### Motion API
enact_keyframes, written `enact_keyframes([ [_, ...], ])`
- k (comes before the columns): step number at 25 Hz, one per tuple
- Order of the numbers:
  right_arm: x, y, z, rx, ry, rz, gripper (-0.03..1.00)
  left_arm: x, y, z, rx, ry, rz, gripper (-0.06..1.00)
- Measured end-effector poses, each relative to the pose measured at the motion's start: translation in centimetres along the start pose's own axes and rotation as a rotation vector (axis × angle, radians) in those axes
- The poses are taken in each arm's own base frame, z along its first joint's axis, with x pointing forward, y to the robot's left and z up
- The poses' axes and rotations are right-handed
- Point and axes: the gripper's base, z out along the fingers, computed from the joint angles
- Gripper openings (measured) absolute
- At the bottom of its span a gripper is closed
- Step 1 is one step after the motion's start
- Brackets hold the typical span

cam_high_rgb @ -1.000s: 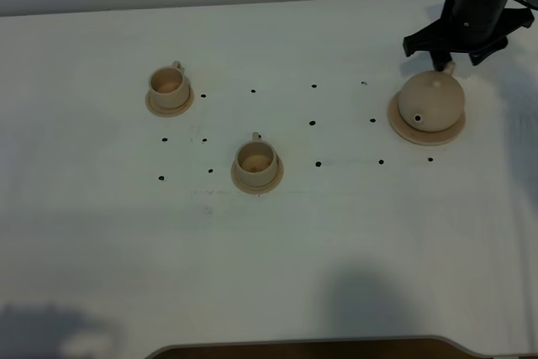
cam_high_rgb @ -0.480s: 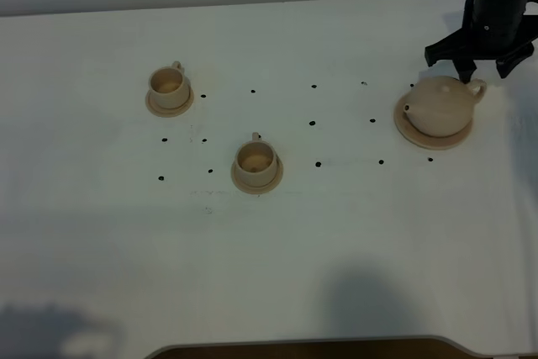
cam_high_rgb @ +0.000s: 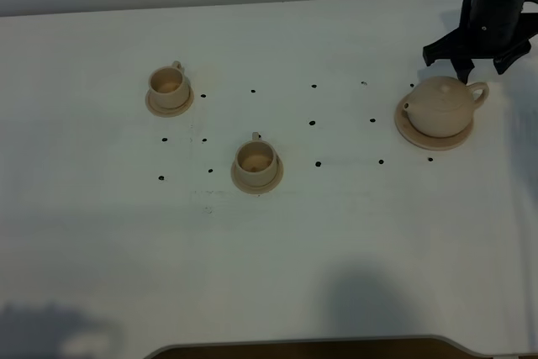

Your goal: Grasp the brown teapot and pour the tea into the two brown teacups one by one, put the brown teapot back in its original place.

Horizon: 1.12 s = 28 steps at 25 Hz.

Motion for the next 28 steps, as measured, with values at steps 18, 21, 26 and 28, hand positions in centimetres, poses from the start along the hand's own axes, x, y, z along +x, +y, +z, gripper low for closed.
enact_keyframes([
  [18, 1.5, -1.8, 0.4, -0.063, 0.147, 0.081, 0.51, 0.0, 0.0, 0.0, 0.0, 0.0, 0.0, 0.49],
  [21, 1.5, -1.6, 0.4, -0.085, 0.149, 0.089, 0.51, 0.0, 0.0, 0.0, 0.0, 0.0, 0.0, 0.49],
  [26, 1.5, -1.6, 0.4, -0.091, 0.15, 0.092, 0.51, 0.0, 0.0, 0.0, 0.0, 0.0, 0.0, 0.49],
  [28, 1.5, -1.6, 0.4, -0.091, 0.153, 0.091, 0.51, 0.0, 0.0, 0.0, 0.0, 0.0, 0.0, 0.49],
])
